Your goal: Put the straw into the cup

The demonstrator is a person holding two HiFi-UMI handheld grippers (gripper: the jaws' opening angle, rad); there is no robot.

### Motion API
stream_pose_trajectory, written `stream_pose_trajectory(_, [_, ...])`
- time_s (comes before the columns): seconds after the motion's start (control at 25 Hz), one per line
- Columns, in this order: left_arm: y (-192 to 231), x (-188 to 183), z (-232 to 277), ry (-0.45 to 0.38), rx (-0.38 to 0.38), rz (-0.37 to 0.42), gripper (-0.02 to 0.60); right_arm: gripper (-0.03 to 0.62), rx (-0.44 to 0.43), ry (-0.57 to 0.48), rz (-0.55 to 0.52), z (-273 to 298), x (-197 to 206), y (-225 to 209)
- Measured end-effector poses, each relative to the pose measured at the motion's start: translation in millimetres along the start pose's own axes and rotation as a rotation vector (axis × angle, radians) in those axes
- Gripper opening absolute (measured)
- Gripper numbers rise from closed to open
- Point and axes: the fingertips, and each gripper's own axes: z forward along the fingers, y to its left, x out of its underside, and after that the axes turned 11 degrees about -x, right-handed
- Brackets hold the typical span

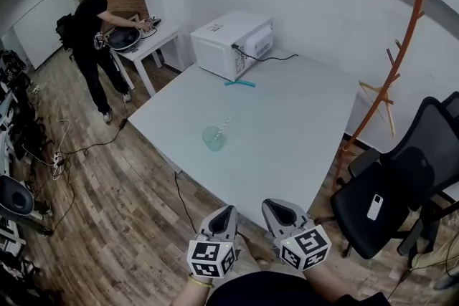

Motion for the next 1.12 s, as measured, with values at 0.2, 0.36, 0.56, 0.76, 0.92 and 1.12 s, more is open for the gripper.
stream_pose_trajectory(0.2, [-4.8, -2.0, -2.6, -0.009, 0.008, 0.003, 0.018, 0.028, 0.005, 0.008, 0.002, -2.3, 2.2, 1.1])
stream_pose_trajectory(0.36, [-3.2, -4.3, -4.4, -0.015, 0.007, 0.005, 0.018, 0.028, 0.003, 0.006, -0.007, -0.7, 1.2, 4.7])
stream_pose_trajectory(0.56, [-1.9, -8.2, -5.5, -0.023, 0.005, 0.004, 0.018, 0.028, -0.012, 0.002, -0.012, 3.3, -1.2, 8.6])
stream_pose_trajectory(0.76, [0.0, -11.1, -7.6, -0.030, 0.000, -0.001, 0.018, 0.028, -0.024, 0.000, -0.018, 6.6, -3.4, 13.1])
stream_pose_trajectory(0.92, [1.5, -9.8, -8.5, -0.030, -0.002, -0.001, 0.018, 0.028, -0.031, -0.002, -0.012, 8.3, -2.7, 14.7])
stream_pose_trajectory(1.12, [7.1, -9.3, -10.2, -0.030, -0.005, -0.006, 0.018, 0.028, -0.039, -0.011, -0.009, 11.6, -4.2, 18.9])
